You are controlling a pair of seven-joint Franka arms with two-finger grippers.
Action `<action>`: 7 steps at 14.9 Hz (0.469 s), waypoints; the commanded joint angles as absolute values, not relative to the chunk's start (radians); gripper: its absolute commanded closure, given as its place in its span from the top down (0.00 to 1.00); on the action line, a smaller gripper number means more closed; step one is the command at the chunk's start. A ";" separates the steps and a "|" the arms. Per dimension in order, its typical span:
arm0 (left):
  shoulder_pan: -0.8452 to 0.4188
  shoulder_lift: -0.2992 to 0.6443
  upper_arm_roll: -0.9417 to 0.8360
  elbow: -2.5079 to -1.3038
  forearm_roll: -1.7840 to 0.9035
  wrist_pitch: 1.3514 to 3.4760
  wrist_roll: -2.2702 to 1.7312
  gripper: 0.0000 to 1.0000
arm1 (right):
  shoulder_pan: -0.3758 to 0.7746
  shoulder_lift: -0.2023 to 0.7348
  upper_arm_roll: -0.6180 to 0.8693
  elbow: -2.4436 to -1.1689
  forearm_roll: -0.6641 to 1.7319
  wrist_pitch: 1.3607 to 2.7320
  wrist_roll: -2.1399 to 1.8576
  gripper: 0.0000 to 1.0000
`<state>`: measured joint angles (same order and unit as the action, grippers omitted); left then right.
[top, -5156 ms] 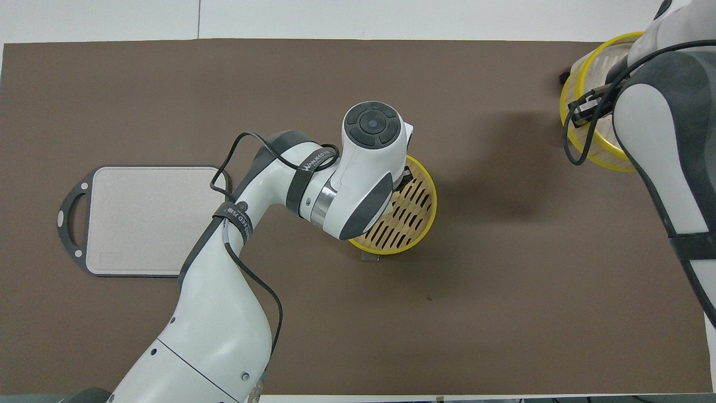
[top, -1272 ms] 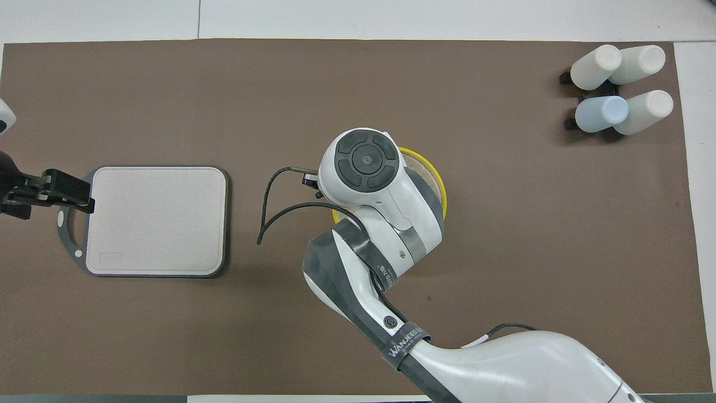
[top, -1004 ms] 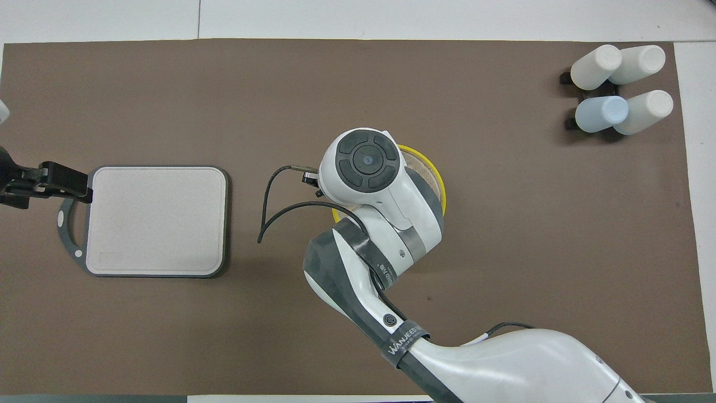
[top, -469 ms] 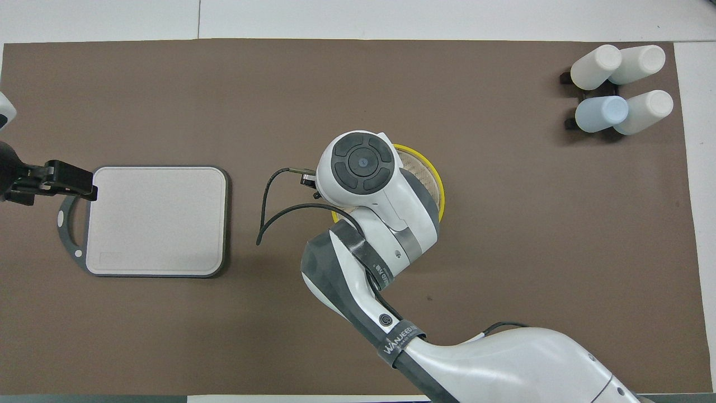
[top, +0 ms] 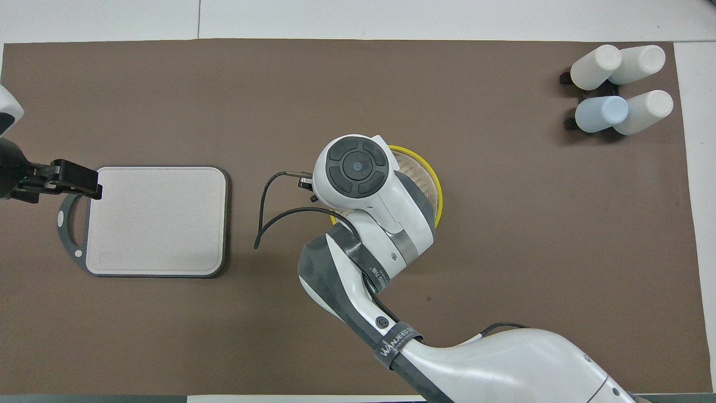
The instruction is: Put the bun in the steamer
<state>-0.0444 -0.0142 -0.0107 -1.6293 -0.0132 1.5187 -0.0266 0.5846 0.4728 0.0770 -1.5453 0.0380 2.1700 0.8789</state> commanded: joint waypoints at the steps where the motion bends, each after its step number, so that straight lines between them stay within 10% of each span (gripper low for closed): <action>1: -0.043 -0.040 -0.011 -1.667 -0.015 1.545 -0.012 1.00 | 0.557 0.485 0.081 -1.539 0.041 2.172 0.845 0.00; 7: -0.044 -0.038 -0.011 -1.667 -0.015 1.543 -0.014 1.00 | 0.554 0.486 0.081 -1.531 0.049 2.174 0.842 0.00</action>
